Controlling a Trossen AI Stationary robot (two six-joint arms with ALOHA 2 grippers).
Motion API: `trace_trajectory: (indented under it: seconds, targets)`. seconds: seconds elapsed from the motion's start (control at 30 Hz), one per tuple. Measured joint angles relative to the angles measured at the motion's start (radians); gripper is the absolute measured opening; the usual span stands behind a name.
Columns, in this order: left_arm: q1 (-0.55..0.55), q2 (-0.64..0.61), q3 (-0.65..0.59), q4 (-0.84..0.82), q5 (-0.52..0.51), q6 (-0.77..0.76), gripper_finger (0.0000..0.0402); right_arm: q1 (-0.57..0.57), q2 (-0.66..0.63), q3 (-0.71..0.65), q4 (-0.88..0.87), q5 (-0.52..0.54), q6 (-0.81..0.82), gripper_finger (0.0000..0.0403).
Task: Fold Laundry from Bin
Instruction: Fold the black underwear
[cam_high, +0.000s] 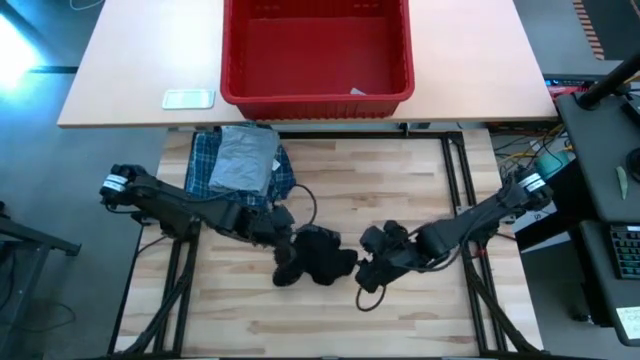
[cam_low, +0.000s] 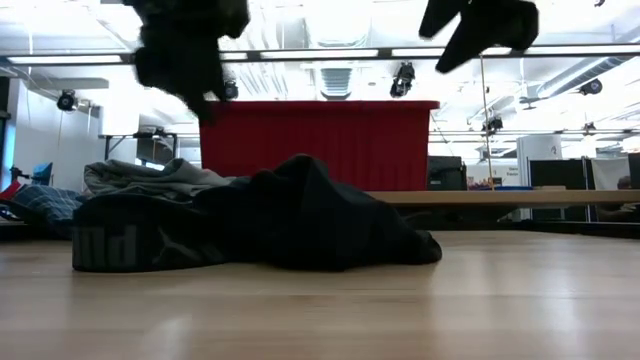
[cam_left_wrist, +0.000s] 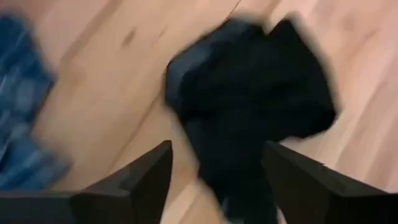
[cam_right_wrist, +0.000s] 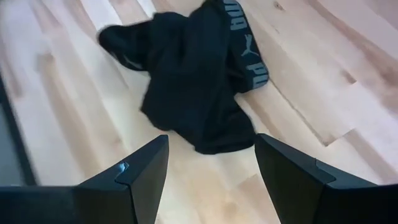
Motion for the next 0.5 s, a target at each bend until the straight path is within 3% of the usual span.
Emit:
trace_trajectory:
  seconds: [0.17,0.3,0.5]
  targets:
    - [0.008,-0.001,-0.048,-0.062,0.072,-0.138,0.0249,-0.029,0.035,0.0,-0.003,0.0,-0.086,0.0233]
    - [0.017,0.029,-0.162,0.094,0.184,-0.212,0.0239,-0.046,0.036,0.0,-0.012,-0.039,-0.128,0.0233]
    - [-0.014,0.16,-0.241,0.33,0.225,-0.188,0.023,-0.047,0.004,-0.001,-0.049,-0.048,-0.185,0.0233]
